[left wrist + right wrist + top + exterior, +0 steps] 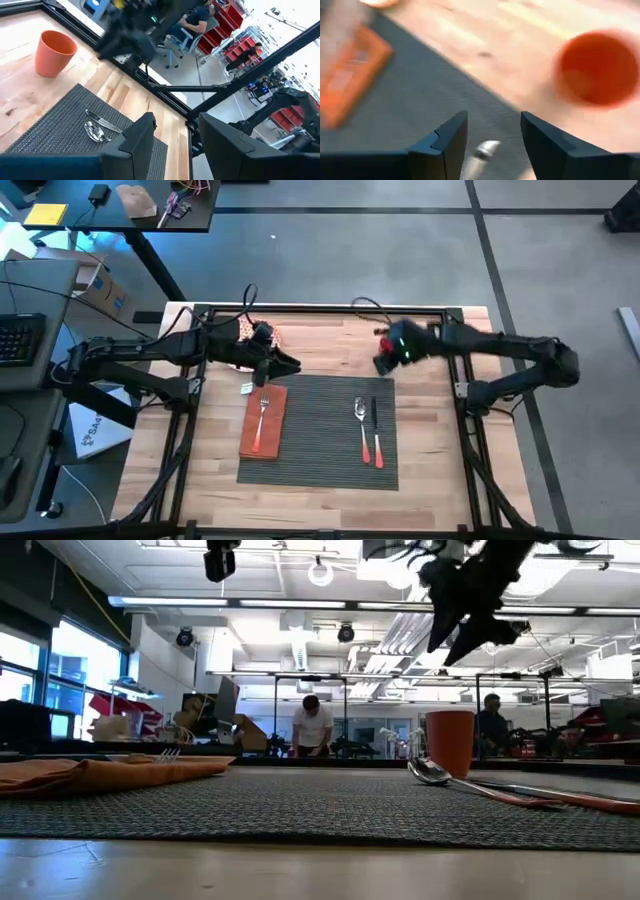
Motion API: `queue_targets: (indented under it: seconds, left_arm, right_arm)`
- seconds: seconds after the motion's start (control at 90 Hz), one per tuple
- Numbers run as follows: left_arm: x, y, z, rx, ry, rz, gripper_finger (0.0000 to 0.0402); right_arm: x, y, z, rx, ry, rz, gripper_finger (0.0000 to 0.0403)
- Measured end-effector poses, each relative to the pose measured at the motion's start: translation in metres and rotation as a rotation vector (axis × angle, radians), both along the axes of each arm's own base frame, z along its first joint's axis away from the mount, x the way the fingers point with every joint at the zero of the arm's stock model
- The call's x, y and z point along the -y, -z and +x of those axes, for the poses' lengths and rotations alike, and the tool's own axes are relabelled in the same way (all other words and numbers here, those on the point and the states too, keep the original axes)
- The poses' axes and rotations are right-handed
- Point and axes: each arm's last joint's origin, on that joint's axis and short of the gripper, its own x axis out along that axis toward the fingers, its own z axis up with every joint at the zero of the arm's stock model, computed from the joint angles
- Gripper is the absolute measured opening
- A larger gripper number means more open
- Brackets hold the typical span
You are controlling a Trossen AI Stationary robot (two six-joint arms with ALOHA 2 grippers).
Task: Set table place
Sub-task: Put the cup on the gray placemat to the upper right of the knife
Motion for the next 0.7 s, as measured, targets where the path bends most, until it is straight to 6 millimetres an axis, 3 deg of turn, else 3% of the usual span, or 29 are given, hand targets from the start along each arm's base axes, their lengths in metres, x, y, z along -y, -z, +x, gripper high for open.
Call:
queue_targets:
  seconds: [0.1,0.222,0.422,0.567,0.7]
  left_arm:
    - [0.0,0.0,0.0,0.0,0.0,0.0,0.014]
    - [0.0,0.0,0.0,-0.002,-0.003,0.0,0.014]
    - [0.0,0.0,0.0,-0.003,-0.003,0.0,0.014]
    - [0.0,0.0,0.0,-0.002,-0.002,0.0,0.014]
    - [0.0,0.001,0.001,-0.003,-0.001,0.0,0.014]
  right_arm:
    - [0.03,0.003,0.008,-0.11,-0.051,0.016,0.0169]
    - [0.058,0.024,0.02,-0.205,-0.111,0.093,0.0182]
    - [0.076,0.063,0.036,-0.353,-0.166,0.175,0.0181]
    - [0.076,0.079,0.041,-0.426,-0.184,0.175,0.0132]
    - [0.07,0.076,0.042,-0.416,-0.203,0.221,0.0041]
